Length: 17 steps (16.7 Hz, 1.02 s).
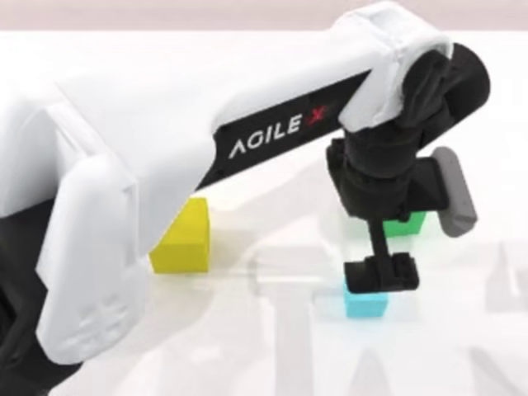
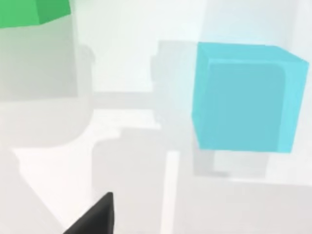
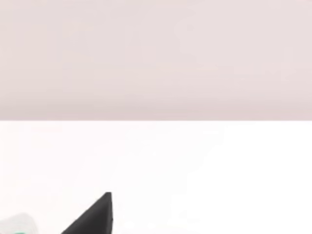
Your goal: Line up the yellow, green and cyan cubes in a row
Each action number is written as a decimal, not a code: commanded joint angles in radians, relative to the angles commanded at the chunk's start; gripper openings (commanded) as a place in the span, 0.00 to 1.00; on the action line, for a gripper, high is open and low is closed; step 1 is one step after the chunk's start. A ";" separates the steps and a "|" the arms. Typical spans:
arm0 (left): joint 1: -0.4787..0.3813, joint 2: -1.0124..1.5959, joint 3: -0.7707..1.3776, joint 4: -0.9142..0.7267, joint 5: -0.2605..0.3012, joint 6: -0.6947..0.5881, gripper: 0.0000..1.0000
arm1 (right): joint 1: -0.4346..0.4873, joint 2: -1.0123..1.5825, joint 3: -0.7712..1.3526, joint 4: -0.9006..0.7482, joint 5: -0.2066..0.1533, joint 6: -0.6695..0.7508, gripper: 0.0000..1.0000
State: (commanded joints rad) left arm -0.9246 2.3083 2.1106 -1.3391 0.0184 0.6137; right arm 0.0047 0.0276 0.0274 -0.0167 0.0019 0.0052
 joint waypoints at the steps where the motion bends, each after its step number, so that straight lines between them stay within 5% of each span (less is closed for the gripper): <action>1: 0.016 -0.030 -0.029 0.018 -0.002 -0.009 1.00 | 0.005 0.028 0.027 -0.017 0.001 0.005 1.00; 7: 0.206 -0.424 -0.387 0.238 -0.019 -0.122 1.00 | 0.074 0.381 0.350 -0.231 0.006 0.057 1.00; 17: 0.657 -1.537 -1.405 0.827 -0.032 -0.411 1.00 | 0.266 1.389 1.177 -0.810 -0.003 0.180 1.00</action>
State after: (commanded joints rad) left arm -0.2672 0.7712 0.7052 -0.5123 -0.0135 0.2029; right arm 0.2706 1.4168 1.2040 -0.8263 -0.0010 0.1850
